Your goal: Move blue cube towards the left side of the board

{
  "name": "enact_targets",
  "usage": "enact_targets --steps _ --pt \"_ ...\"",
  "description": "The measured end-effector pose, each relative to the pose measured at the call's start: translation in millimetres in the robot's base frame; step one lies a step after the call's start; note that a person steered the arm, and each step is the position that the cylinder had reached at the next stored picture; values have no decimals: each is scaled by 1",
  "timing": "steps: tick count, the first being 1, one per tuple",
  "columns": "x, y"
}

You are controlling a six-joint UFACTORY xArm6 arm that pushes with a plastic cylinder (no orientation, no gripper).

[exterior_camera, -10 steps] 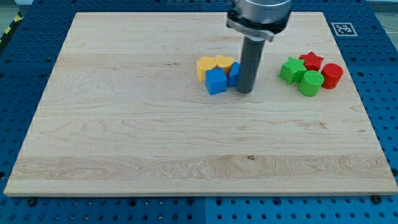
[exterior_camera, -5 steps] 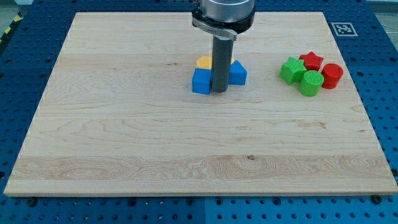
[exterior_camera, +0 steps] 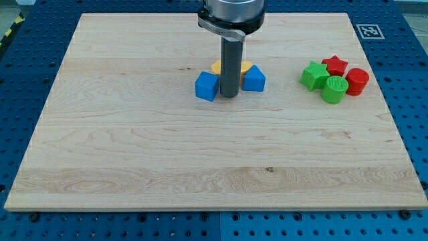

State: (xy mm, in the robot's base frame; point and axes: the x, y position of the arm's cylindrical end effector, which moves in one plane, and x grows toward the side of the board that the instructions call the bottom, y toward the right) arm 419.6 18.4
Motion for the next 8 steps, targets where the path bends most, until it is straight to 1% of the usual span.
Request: enact_targets --steps 2,4,6,7,8 --pt "0 -41" --pt "-2 -48" --pt "5 -80" --pt "6 -84" --pt "-18 -79"
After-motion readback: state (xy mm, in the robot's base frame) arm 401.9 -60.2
